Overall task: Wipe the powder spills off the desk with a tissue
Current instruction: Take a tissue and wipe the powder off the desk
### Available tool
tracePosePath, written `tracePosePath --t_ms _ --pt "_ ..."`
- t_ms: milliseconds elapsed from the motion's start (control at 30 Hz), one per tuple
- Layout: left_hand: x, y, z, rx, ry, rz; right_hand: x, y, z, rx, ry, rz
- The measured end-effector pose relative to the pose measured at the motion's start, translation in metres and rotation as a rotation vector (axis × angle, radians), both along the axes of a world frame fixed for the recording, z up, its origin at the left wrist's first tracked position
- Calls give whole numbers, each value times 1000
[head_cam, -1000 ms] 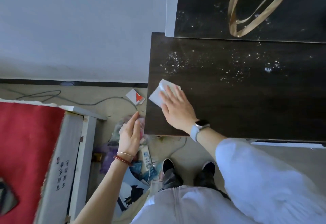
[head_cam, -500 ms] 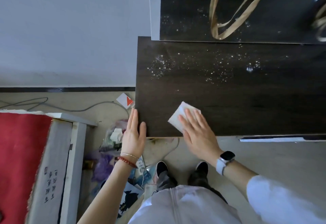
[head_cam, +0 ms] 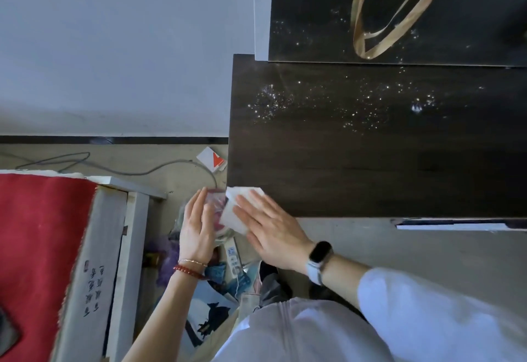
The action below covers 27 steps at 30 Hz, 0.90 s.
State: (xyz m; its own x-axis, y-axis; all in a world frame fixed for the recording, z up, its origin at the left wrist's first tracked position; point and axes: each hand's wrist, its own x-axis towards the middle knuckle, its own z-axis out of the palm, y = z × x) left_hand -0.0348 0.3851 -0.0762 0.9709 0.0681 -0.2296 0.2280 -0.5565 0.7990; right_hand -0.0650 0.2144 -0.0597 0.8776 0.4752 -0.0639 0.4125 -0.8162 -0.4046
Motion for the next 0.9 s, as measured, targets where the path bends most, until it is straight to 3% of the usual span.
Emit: tracePosePath --t_ms 100,233,367,500,700,833,900 --pt "0 -1 1 -74 78 -71 0 -33 -1 -86 -17 -106" --pt "0 -16 8 -447 195 49 41 -29 0 -162 42 -437" --pt "1 -12 8 -551 270 175 39 27 -2 -74 32 -196" --pt "4 -15 11 -338 203 79 -2 13 -4 -96 -43 -129" --pt "-3 -57 14 467 -177 -354 -53 -88 -5 -188 -61 -461" --pt "-10 -88 11 601 -175 -593 -68 -152 3 -185 68 -781" --pt "-11 -99 11 589 -151 -600 -67 -166 5 -158 94 -946"
